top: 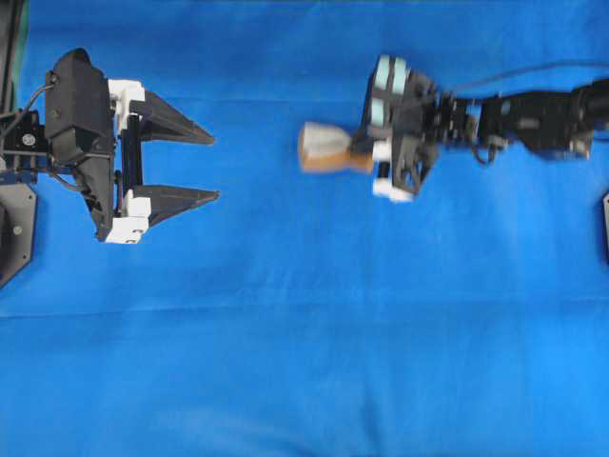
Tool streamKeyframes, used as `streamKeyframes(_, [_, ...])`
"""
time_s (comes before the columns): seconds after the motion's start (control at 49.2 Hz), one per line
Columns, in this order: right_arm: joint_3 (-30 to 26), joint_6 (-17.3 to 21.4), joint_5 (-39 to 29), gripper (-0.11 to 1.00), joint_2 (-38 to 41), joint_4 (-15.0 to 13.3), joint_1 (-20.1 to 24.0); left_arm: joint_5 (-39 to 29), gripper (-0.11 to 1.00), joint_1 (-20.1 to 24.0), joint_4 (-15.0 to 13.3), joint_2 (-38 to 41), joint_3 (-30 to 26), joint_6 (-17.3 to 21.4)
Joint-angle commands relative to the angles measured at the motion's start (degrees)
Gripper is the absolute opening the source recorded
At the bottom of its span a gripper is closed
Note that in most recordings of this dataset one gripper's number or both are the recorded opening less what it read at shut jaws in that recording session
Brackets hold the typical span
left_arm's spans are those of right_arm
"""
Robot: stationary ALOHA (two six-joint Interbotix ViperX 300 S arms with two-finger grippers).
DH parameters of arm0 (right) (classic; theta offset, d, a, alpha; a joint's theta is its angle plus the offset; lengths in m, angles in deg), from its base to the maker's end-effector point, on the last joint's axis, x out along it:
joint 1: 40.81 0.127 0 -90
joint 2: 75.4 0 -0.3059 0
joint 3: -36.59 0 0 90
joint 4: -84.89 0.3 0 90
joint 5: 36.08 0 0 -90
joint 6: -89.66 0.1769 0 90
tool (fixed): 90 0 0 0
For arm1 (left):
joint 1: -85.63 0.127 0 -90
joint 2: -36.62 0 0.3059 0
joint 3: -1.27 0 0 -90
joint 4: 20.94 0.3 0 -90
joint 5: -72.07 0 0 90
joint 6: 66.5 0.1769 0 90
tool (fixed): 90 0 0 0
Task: Hand over the sponge with the left arm and wipe it with the right arm.
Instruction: 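Move the held sponge down and left across the table with right gripper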
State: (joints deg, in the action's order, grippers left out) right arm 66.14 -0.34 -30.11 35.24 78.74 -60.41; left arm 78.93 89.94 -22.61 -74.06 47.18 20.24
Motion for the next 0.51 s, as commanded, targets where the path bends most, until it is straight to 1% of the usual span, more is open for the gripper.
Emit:
streamKeyframes(0.0, [-1.6,-0.4,0.0,0.1,-1.1,-0.9,-3.8,0.5,0.82,-0.2,0.1,-0.1,-0.7,0.0])
streamKeyframes(0.122, [-1.8,-0.4,0.0,0.1,-1.0,-1.4,-4.4,0.5,0.82,-0.2,0.1,-0.1,-0.7,-0.1])
streamKeyframes(0.244, [-1.6,0.1,0.0,0.1,-1.0,-1.4,-3.3,0.5,0.82,-0.2,0.1,-0.2,-0.7,-0.1])
streamKeyframes(0.386, [-1.0,0.9,-0.3,0.1,-1.0,-1.1,0.5,0.5,0.82,-0.2,0.1,-0.1,-0.6,-0.1])
streamKeyframes(0.488, [-0.4,1.3,-0.8,0.1,-1.1,0.4,5.2,0.5,0.82,-0.2,0.1,-0.2,-0.6,0.0])
